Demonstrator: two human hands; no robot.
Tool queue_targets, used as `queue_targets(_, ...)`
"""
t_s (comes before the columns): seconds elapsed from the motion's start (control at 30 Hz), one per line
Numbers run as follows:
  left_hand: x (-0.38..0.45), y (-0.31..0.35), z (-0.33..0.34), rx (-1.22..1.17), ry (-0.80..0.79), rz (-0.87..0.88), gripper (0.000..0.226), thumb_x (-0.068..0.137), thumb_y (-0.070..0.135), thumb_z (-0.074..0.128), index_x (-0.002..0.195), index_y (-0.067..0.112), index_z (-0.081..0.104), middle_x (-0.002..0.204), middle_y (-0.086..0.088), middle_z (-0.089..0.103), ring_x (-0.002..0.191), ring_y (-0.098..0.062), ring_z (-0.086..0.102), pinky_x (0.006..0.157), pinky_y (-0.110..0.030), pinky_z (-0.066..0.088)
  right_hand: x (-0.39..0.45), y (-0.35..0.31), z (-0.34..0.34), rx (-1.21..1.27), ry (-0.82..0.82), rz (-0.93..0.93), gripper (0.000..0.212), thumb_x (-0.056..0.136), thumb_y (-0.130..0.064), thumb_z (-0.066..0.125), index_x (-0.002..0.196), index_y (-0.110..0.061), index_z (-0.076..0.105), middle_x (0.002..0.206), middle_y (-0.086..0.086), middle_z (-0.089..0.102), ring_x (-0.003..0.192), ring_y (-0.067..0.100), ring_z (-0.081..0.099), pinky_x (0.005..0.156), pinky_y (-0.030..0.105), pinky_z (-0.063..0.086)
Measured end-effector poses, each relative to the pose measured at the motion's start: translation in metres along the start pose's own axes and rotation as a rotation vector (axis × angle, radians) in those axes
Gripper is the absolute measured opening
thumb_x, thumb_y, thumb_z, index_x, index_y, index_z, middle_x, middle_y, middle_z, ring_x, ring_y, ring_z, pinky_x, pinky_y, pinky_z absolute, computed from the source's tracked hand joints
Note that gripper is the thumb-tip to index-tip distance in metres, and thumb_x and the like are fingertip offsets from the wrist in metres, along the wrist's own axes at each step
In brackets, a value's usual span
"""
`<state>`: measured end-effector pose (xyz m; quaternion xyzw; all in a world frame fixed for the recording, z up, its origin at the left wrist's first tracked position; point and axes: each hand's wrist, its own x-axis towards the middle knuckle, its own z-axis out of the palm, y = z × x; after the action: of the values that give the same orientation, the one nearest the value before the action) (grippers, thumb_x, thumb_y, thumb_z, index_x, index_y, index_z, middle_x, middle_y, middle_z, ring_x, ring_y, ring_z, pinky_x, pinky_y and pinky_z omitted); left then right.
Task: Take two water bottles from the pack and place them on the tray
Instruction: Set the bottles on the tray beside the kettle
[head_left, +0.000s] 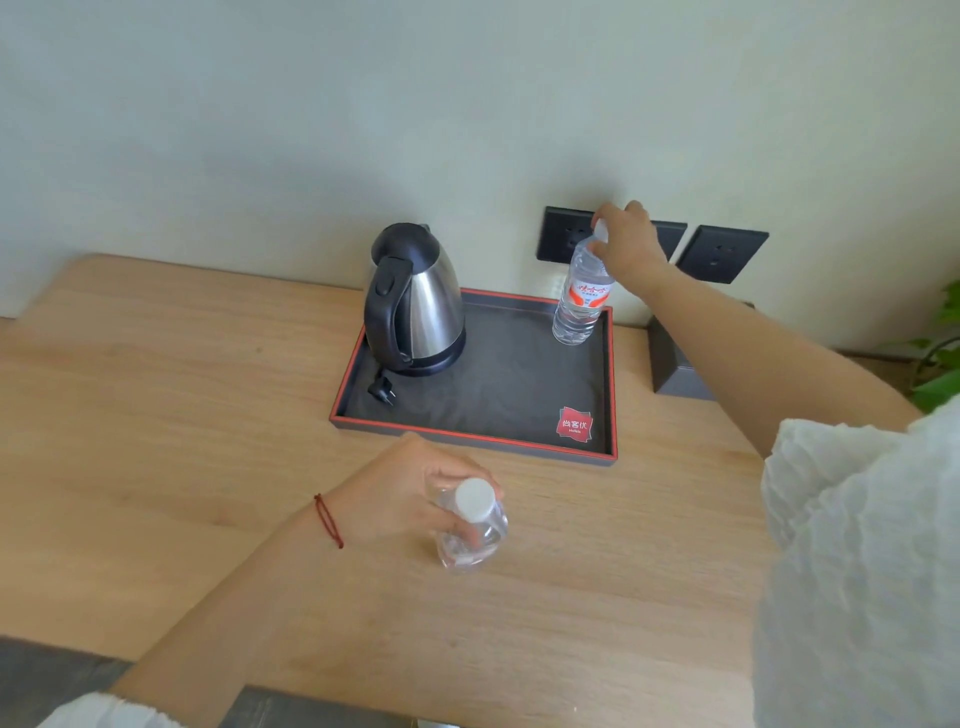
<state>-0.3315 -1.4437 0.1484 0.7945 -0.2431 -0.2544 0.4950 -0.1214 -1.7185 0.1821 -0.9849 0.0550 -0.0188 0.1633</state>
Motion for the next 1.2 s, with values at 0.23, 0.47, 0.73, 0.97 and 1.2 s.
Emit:
queue_targets(0.23,0.046,0.024,-0.031,-0.107,0.261,-0.004,0.036,0.052,0.03,0.087,0.085,0.026,0.076,0.083,0.016,0.077,0.084,0.0,0.071,0.07,-0.012,0.053,0.001,0.008,0.001,0.044,0.007,-0.02,0.035,0.093,-0.01,0.053,0.128,-0.005,0.051,0.127,0.025,0.046,0.111,0.042,0.052,0.095,0.044,0.047)
queue_targets(0.47,0.149,0.039,-0.064,0.161,0.614,0.009,0.037,0.055,0.038,0.088,0.082,0.017,0.075,0.08,-0.004,0.076,0.073,-0.012,0.065,0.073,-0.029,0.052,-0.001,0.011,0.006,0.115,0.022,-0.003,0.039,0.091,-0.006,0.054,0.129,-0.009,0.052,0.126,0.023,0.047,0.11,0.042,0.052,0.094,0.044,0.048)
queue_targets(0.73,0.24,0.014,-0.058,0.098,0.86,-0.102,0.041,0.055,0.031,0.088,0.086,0.008,0.072,0.088,-0.014,0.075,0.073,-0.02,0.062,0.069,-0.028,0.049,0.003,0.013,0.013,0.139,0.061,-0.013,0.038,0.09,-0.005,0.055,0.128,-0.01,0.053,0.123,0.021,0.049,0.106,0.042,0.055,0.092,0.045,0.05)
queue_targets(0.97,0.27,0.017,-0.06,0.175,0.855,-0.113,0.045,0.058,0.036,0.085,0.091,0.008,0.072,0.091,-0.013,0.075,0.081,-0.025,0.066,0.068,-0.028,0.048,-0.001,0.014,0.012,0.137,0.075,-0.037,0.033,0.09,-0.005,0.055,0.123,-0.009,0.055,0.121,0.021,0.05,0.105,0.04,0.055,0.09,0.042,0.051)
queue_targets(1.2,0.282,0.023,-0.066,0.3,0.744,-0.072,0.045,0.066,0.036,0.081,0.095,0.004,0.069,0.094,-0.016,0.073,0.086,-0.032,0.066,0.071,-0.035,0.051,0.002,0.015,0.011,0.125,0.043,-0.041,0.037,0.091,-0.006,0.054,0.128,-0.01,0.051,0.121,0.021,0.05,0.107,0.04,0.054,0.092,0.046,0.05)
